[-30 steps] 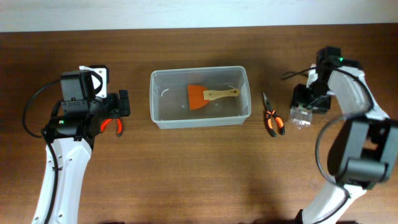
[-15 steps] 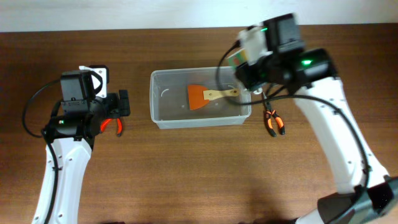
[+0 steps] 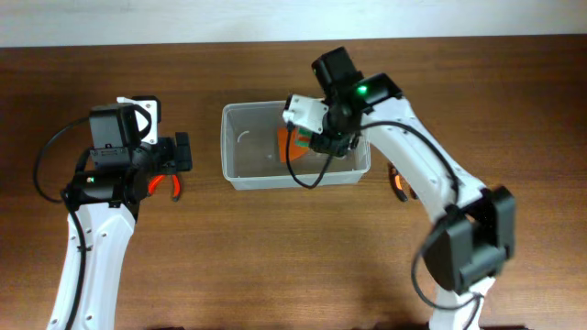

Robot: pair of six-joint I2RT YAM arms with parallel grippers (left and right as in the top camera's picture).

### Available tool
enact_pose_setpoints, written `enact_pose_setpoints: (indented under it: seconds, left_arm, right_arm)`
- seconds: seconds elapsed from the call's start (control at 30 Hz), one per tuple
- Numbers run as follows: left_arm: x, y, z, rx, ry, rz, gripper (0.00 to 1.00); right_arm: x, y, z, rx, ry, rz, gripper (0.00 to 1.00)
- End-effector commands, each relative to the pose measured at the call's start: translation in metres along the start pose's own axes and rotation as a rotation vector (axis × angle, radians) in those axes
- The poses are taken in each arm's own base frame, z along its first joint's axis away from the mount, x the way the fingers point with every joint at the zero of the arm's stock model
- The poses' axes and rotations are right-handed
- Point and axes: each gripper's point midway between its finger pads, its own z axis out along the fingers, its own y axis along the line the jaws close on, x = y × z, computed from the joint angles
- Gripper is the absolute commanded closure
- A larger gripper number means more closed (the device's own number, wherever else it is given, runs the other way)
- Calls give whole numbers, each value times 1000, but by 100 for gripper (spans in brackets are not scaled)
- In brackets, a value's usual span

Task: Pack container
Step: 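Carry the screwdriver case into the container and release it, then lower the right gripper onto the orange-black needle-nose pliers and grasp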

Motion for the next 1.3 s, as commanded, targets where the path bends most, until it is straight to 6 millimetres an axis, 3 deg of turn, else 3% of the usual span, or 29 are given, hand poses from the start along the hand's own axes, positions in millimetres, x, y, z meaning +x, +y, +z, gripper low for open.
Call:
enact_pose_setpoints:
  seconds: [0.0,0.03,0.17,0.3,0.4,0.53,0.7,0.8,0.9,1.0,1.13,1.27]
  left_arm:
    - [-7,0,-2,-5,-17,19,1]
    - [-7,0,-2,-5,-17,19,1]
    - [-7,0,-2,-5,-17,19,1]
    - [-7,0,-2,-5,-17,19,1]
    - [-7,0,-2,-5,-17,19,1]
    - [-7,0,-2,-5,-17,19,1]
    - [-7,0,-2,-5,-17,19,1]
    - [-7,0,-2,-5,-17,19,1]
    - [-7,0,-2,-5,-17,19,1]
    - [-7,0,-2,-5,-17,19,1]
    - [-7,0,-2,-5,-17,19,1]
    - [-7,0,-2,-5,-17,19,1]
  right_arm:
    - [14,-5,34,-37,31,-98,71]
    - [20,-4,49,-60,49,-89,72]
    - [30,5,72,-116,85,-78,71]
    - [32,10,79,-134,102,-20,45]
    - [29,2,73,-99,104,101,29]
    - [23,-29,36,25,101,322,18]
    - [11,-64,-51,129,13,531,0]
    - [18,-74,-99,167,-14,597,0]
    - [41,-82,-131,189,-14,740,7]
    - [81,-85,-142,183,34,942,8]
    - [137,-85,-130,152,131,1145,11]
    - [184,-75,-100,93,237,1250,18]
